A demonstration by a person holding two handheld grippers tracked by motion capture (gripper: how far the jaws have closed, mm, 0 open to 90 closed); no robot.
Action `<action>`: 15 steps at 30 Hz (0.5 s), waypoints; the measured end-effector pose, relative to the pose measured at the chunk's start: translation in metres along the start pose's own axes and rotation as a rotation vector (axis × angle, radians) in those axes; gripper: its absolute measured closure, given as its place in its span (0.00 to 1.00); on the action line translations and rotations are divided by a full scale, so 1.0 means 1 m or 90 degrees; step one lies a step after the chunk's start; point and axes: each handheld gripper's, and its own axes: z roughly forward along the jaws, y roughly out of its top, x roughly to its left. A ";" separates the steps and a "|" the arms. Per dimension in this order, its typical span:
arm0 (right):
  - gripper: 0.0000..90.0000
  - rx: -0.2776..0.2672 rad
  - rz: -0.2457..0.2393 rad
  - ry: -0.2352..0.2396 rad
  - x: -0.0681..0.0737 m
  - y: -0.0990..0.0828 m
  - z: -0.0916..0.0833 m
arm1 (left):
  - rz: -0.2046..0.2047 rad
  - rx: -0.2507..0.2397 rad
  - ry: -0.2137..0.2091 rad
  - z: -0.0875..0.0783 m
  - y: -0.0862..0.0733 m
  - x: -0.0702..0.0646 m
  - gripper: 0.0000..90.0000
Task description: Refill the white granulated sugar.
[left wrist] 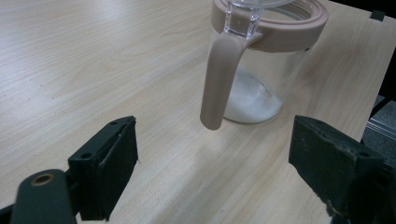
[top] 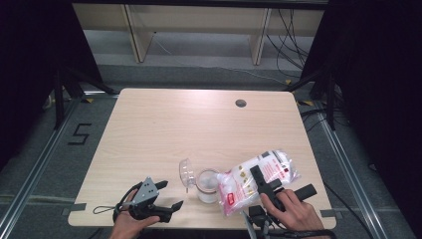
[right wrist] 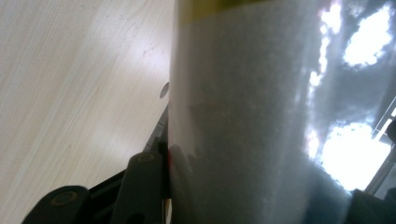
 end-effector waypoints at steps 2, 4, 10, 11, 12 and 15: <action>0.69 -0.007 0.003 -0.003 0.000 0.003 -0.001 | -0.001 0.000 0.000 0.000 0.000 0.000 0.17; 0.69 -0.009 0.001 -0.003 -0.001 0.003 -0.001 | -0.001 0.000 0.000 0.000 0.000 0.000 0.17; 0.69 -0.020 0.001 -0.001 -0.003 0.011 0.003 | -0.019 -0.001 -0.001 0.000 -0.001 -0.002 0.17; 0.69 -0.020 0.001 -0.001 -0.003 0.011 0.003 | -0.019 -0.001 -0.001 0.000 -0.001 -0.002 0.17; 0.69 -0.021 0.000 0.000 -0.003 0.011 0.004 | -0.016 -0.001 0.000 0.000 0.000 -0.002 0.17; 0.69 -0.022 0.003 0.000 -0.002 0.012 0.005 | -0.018 0.000 -0.001 0.001 -0.001 -0.002 0.17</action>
